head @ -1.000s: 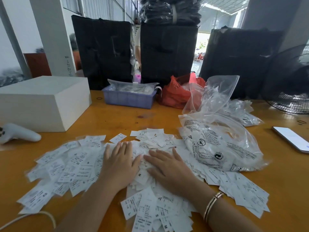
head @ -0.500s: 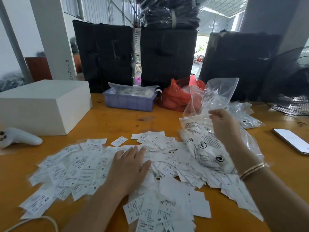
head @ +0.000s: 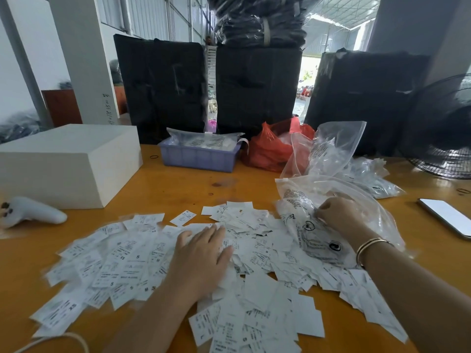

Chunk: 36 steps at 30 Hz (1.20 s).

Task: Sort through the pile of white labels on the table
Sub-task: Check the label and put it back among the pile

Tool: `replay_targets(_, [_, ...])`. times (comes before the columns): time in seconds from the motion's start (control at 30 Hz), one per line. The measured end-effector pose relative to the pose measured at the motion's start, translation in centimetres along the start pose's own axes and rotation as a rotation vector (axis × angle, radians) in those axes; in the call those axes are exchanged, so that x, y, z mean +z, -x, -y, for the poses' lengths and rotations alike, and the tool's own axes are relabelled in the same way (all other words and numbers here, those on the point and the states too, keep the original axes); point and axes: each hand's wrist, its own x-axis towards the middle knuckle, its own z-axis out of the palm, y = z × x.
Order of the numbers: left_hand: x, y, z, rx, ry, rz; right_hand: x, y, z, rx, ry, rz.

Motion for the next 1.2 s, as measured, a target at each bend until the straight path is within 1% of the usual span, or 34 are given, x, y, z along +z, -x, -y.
replay_targets(0.07, [-0.2, 0.0, 0.3, -0.034, 0.017, -0.057, -0.2, -0.1, -0.2, 0.033, -0.061, -0.007])
replay_targets(0.17, [-0.6, -0.1, 1.1, -0.153, 0.014, -0.076, -0.4, 0.0, -0.6, 0.037, 0.022, -0.004])
replay_targets(0.3, [-0.6, -0.2, 2.4, -0.295, -0.007, -0.022, -0.5, 0.7, -0.7, -0.028, 0.127, -0.151])
replay_targets(0.4, [-0.6, -0.2, 3.5, -0.354, -0.026, 0.055, -0.9, 1.4, -0.7, -0.073, 0.206, -0.250])
replay_targets(0.43, [-0.6, -0.1, 3.8, -0.369, -0.032, 0.072, -1.2, 1.6, -0.6, -0.083, 0.191, -0.283])
replay_targets(0.53, [-0.9, 0.1, 4.7, -0.416, -0.035, 0.082, -2.4, 2.2, -0.1, -0.111, -0.028, -0.405])
replay_targets(0.6, [-1.3, 0.1, 4.9, -0.435, -0.045, 0.076, -3.1, 3.0, 0.6, -0.166, -0.239, -0.491])
replay_targets(0.63, [-1.5, 0.1, 4.8, -0.431, -0.056, 0.057, -3.4, 3.7, 1.2, -0.211, -0.363, -0.508])
replay_targets(0.67, [-1.6, 0.1, 4.7, -0.413, -0.071, 0.015, -3.5, 4.4, 1.9, -0.257, -0.496, -0.490])
replay_targets(0.7, [-1.8, 0.0, 4.3, -0.368, -0.070, -0.063, -3.6, 5.3, 2.7, -0.299, -0.623, -0.431])
replay_targets(0.73, [-2.0, 0.0, 3.9, -0.294, -0.027, -0.170, -3.4, 6.2, 3.6, -0.336, -0.743, -0.330])
replay_targets(0.77, [-2.1, 0.1, 3.2, -0.200, 0.070, -0.282, -3.0, 7.1, 4.5, -0.362, -0.852, -0.198])
replay_targets(0.8, [-2.3, 0.1, 2.4, -0.099, 0.215, -0.359, -2.4, 8.0, 5.3, -0.376, -0.935, -0.053])
replay_targets(0.83, [-2.4, 0.3, 1.4, -0.010, 0.397, -0.378, -1.6, 8.8, 6.0, -0.386, -0.976, 0.089])
replay_targets(0.87, [-2.5, 0.6, 0.5, 0.049, 0.577, -0.341, -0.7, 9.6, 6.7, -0.399, -0.973, 0.215])
replay_targets(0.93, [-2.3, 1.0, -0.6, 0.094, 0.862, -0.178, 1.3, 10.8, 7.8, -0.428, -0.909, 0.378])
replay_targets(0.97, [-2.2, 1.0, -0.8, 0.093, 0.959, -0.101, 2.2, 11.2, 8.2, -0.439, -0.887, 0.414])
replay_targets(1.0, [-2.2, 1.0, -0.9, 0.085, 1.009, -0.044, 3.0, 11.4, 8.5, -0.444, -0.875, 0.426])
replay_targets(1.07, [-2.1, 0.9, -0.8, 0.072, 1.038, -0.005, 4.0, 11.5, 8.9, -0.437, -0.853, 0.423])
replay_targets(1.13, [-1.9, 0.6, -1.0, -0.003, 1.019, -0.042, 4.7, 11.5, 9.1, -0.422, -0.839, 0.425])
replay_targets(1.2, [-1.8, 0.4, -1.2, -0.077, 1.043, -0.116, 5.2, 11.5, 9.1, -0.420, -0.848, 0.401])
